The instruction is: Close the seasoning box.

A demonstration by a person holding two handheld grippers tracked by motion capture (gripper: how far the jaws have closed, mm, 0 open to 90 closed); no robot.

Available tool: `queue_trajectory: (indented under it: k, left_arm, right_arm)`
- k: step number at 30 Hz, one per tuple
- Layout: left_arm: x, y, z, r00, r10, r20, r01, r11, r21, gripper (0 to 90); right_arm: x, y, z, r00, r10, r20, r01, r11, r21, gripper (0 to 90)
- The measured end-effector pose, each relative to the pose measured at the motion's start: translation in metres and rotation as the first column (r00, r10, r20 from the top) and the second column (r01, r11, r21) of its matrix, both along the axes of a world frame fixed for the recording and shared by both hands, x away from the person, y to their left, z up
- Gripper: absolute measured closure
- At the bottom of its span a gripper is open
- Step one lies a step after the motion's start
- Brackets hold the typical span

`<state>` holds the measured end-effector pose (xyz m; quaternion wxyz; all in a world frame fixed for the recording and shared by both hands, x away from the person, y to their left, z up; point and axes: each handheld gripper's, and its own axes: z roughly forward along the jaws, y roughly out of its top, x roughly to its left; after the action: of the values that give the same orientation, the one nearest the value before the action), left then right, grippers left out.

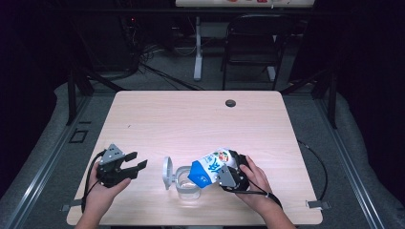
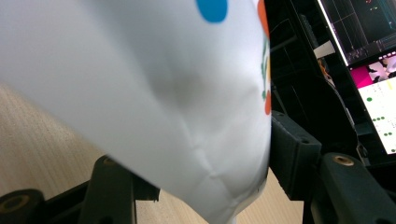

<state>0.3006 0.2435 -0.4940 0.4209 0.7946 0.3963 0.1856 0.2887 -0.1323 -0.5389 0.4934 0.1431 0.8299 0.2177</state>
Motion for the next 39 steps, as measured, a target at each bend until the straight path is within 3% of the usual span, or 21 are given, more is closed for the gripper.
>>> queue_trajectory:
  k: [5, 17, 23, 39]
  left_arm:
    - [-0.0001, 0.0000, 0.0000, 1.0000, 0.000, -0.003, 0.000, 1.0000, 0.000, 48.0]
    - [0.0002, -0.0008, -0.0021, 1.0000, 0.002, -0.001, -0.002, 1.0000, -0.004, 48.0]
    - [-0.0006, -0.0006, -0.0009, 1.0000, 0.001, 0.002, -0.001, 1.0000, -0.009, 47.9]
    - [-0.0006, -0.0007, -0.0002, 1.0000, -0.001, 0.006, 0.001, 1.0000, -0.004, 47.8]
  right_arm:
    - [0.0000, 0.0006, -0.0008, 0.9999, 0.004, 0.011, -0.004, 1.0000, 0.007, 43.5]
    - [-0.0010, 0.0001, 0.0043, 0.9998, 0.010, 0.019, -0.009, 0.9993, -0.036, 43.7]
    - [0.0006, -0.0010, 0.0064, 0.9993, -0.001, 0.038, 0.001, 0.9998, -0.020, 43.8]
    - [-0.0007, 0.0055, 0.0071, 0.9980, 0.011, 0.062, -0.004, 0.9937, -0.112, 44.2]
